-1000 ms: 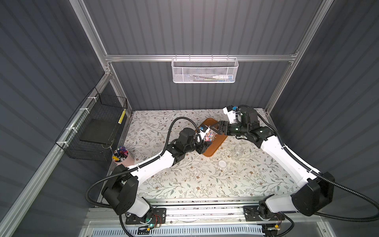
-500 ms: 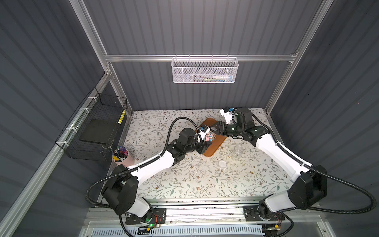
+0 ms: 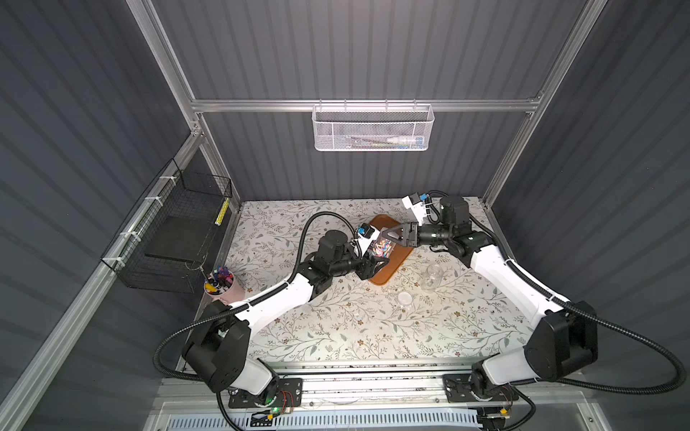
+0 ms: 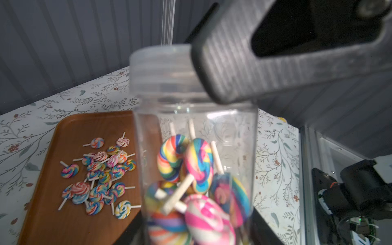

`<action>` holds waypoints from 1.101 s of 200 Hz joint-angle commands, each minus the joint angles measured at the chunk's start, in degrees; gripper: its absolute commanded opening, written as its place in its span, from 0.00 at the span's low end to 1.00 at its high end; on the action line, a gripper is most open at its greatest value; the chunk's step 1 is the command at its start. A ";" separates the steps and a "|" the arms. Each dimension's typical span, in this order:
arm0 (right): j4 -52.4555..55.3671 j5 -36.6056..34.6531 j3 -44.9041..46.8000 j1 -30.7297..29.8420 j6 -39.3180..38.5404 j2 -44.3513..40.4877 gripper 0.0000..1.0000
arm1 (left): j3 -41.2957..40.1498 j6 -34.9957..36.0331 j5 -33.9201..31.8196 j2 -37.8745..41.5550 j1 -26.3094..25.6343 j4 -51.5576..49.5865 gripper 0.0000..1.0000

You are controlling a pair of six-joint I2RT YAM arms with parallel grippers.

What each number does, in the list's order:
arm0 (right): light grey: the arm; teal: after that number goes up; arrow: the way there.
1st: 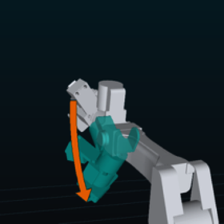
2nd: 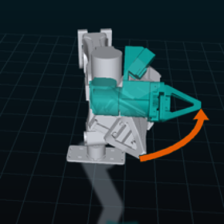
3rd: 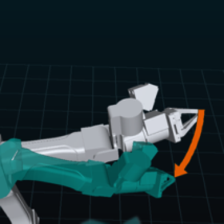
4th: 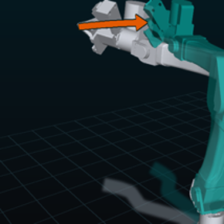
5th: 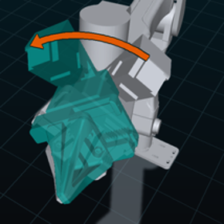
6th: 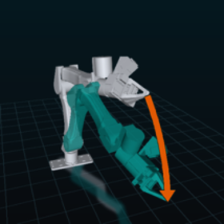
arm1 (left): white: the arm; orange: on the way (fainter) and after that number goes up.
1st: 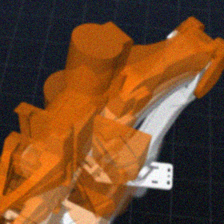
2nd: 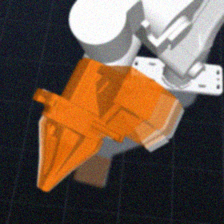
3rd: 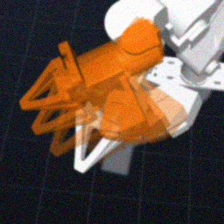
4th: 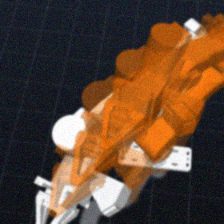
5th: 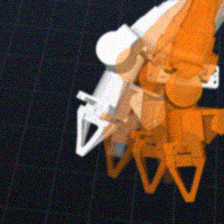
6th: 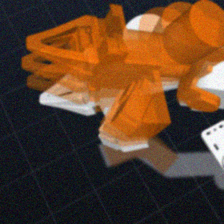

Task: Pour the candies out of the jar
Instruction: Unscrew the lid from the jar.

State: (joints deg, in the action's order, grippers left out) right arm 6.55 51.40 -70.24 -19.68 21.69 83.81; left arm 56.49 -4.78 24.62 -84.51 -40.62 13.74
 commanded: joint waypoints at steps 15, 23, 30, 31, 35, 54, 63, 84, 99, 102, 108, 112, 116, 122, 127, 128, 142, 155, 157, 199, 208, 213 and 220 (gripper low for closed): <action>-6.00 13.51 -1.81 -2.42 -0.36 -2.51 0.45 | -0.48 0.75 8.76 0.41 -2.13 2.06 0.00; -4.01 11.04 -2.13 -2.39 -0.67 -2.67 0.51 | -0.13 1.36 6.91 0.17 -2.14 0.88 0.00; -1.70 7.98 -2.70 -2.38 -0.88 -2.73 0.54 | 0.38 2.20 5.28 0.06 -2.16 -0.56 0.00; -1.27 7.47 -2.84 -2.38 -0.92 -2.75 0.54 | 0.42 2.35 5.00 0.05 -2.13 -0.78 0.00; 0.19 5.87 -3.35 -2.38 -1.22 -2.77 0.58 | 0.58 2.79 3.97 -0.01 -2.15 -1.44 0.00; 9.09 -4.97 -5.73 -2.45 -1.79 -2.76 0.69 | 1.08 4.23 -1.06 0.11 -2.13 -3.81 0.00; 10.70 -8.03 -5.67 -2.46 -0.90 -2.88 0.72 | 1.13 4.50 -3.36 0.30 -2.18 -4.47 0.00; 12.26 -12.02 -4.80 -2.51 1.71 -3.37 0.73 | 1.21 5.15 -7.27 0.66 -2.27 -5.04 0.00; 13.62 -15.50 -4.24 -2.83 2.38 -4.23 0.73 | 1.08 5.39 -8.80 1.00 -2.27 -4.89 0.00; 13.82 -16.47 -4.18 -2.96 2.48 -4.42 0.72 | 1.08 5.43 -9.00 1.01 -2.20 -4.86 0.00; 14.45 -18.10 -3.99 -3.10 2.57 -4.73 0.72 | 0.98 5.48 -9.68 1.09 -2.26 -4.81 0.00; 14.78 -19.15 -4.02 -3.31 2.66 -4.92 0.71 | 0.98 5.54 -10.10 1.10 -2.27 -4.80 0.00; 15.12 -20.05 -4.02 -3.47 2.94 -5.12 0.71 | 1.02 5.59 -10.57 1.10 -2.27 -4.86 0.00; 15.42 -21.16 -3.89 -3.64 3.28 -5.28 0.70 | 1.08 5.73 -11.20 0.97 -2.34 -4.94 0.00; 15.43 -21.89 -3.84 -3.89 3.55 -5.35 0.70 | 1.08 5.82 -11.67 1.00 -2.40 -4.95 0.00; 15.43 -22.01 -3.80 -3.92 3.59 -5.38 0.70 | 1.08 5.87 -11.77 1.01 -2.42 -4.99 0.00; 15.42 -23.03 -3.93 -4.51 4.28 -4.84 0.70 | 1.08 6.00 -12.52 0.92 -2.66 -4.91 0.00; 15.43 -23.32 -4.19 -5.12 4.75 -3.88 0.72 | 1.15 6.00 -12.80 0.72 -2.86 -4.69 0.00; 15.43 -23.35 -4.27 -5.17 4.91 -3.73 0.73 | 1.21 6.00 -12.83 0.66 -2.88 -4.69 0.00; 13.88 -22.66 -4.80 -6.04 6.32 -1.29 0.79 | 0.86 6.09 -13.28 1.09 -3.24 -4.33 0.00; 12.82 -22.48 -4.49 -6.12 7.00 -1.19 0.77 | 0.81 6.17 -13.28 1.10 -3.24 -4.41 0.00; 12.33 -22.48 -4.34 -6.15 7.34 -1.19 0.74 | 0.77 6.22 -13.33 1.10 -3.24 -4.42 0.00; 11.65 -22.57 -4.20 -6.16 7.81 -1.29 0.70 | 0.65 6.33 -13.13 1.16 -3.24 -4.27 0.00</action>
State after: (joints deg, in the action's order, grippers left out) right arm 20.62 29.08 -73.84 -25.61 27.62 82.56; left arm 56.40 0.08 11.75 -83.90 -43.55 8.58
